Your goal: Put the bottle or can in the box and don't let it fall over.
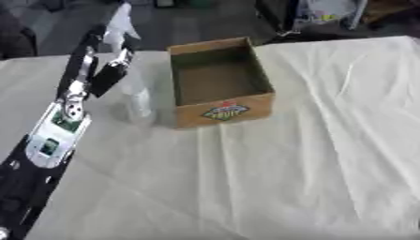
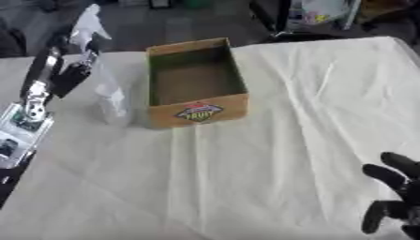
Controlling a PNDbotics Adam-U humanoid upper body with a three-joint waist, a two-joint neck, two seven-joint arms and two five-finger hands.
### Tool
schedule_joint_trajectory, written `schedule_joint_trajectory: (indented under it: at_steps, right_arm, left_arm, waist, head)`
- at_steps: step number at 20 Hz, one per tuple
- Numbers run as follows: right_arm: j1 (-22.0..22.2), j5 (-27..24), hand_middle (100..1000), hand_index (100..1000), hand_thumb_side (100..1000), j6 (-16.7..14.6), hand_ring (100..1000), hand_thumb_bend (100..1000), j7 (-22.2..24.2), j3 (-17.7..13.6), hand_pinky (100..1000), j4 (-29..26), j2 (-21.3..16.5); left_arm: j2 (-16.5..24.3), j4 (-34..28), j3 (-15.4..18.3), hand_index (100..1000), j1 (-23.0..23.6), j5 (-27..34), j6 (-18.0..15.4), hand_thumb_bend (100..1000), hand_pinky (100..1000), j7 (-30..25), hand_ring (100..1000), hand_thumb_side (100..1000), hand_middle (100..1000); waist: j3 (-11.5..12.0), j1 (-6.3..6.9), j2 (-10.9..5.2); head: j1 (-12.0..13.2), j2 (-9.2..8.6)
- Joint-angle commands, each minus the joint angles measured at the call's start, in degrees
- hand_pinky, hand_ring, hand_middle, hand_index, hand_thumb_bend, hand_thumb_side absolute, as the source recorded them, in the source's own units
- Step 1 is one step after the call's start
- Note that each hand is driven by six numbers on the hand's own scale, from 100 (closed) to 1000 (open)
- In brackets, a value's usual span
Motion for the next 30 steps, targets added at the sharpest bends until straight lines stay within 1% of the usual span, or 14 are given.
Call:
schedule_joint_trajectory:
  at_steps: [1,14,24,27,30]
  right_arm:
    - [-0.33,-1.04,1000,969,470,0.21,1000,100,0.15,-0.75,596,-1.36,-0.45]
    - [-0.22,-2.79,1000,956,470,0.56,1000,100,0.15,-1.77,588,-1.36,-0.32]
    - [-0.23,-3.66,1000,949,470,0.41,1000,100,0.15,-2.25,579,-1.36,-0.18]
    - [-0.23,-3.94,1000,947,470,0.61,1000,100,0.15,-2.39,577,-1.36,-0.08]
    - [-0.21,-4.32,1000,943,470,0.52,1000,100,0.15,-2.62,576,-1.36,0.04]
  left_arm:
    - [2.63,-0.65,-0.09,947,-1.28,0.67,-0.03,215,1000,0.18,1000,768,1000]
    - [4.69,-0.14,-1.56,946,-3.63,1.76,0.04,200,1000,-1.35,1000,764,1000]
    - [5.43,2.51,-2.59,946,-4.68,1.50,0.08,167,1000,-1.64,1000,775,1000]
    - [5.67,3.77,-2.99,947,-4.89,1.24,0.20,176,1000,-1.43,1000,788,1000]
    - [6.06,4.84,-3.40,950,-5.20,1.11,0.08,210,1000,-0.93,1000,820,1000]
  waist:
    - [-0.14,-0.17,-0.38]
    - [-0.64,-0.49,-0.17]
    - [-1.09,-0.57,0.05]
    - [-1.18,-0.58,0.11]
    - [-1.27,-0.62,0.17]
  head:
    - [0.20,-0.70]
    - [0.50,-1.03]
    - [0.43,-1.24]
    - [0.42,-1.24]
    - [0.43,-1.31]
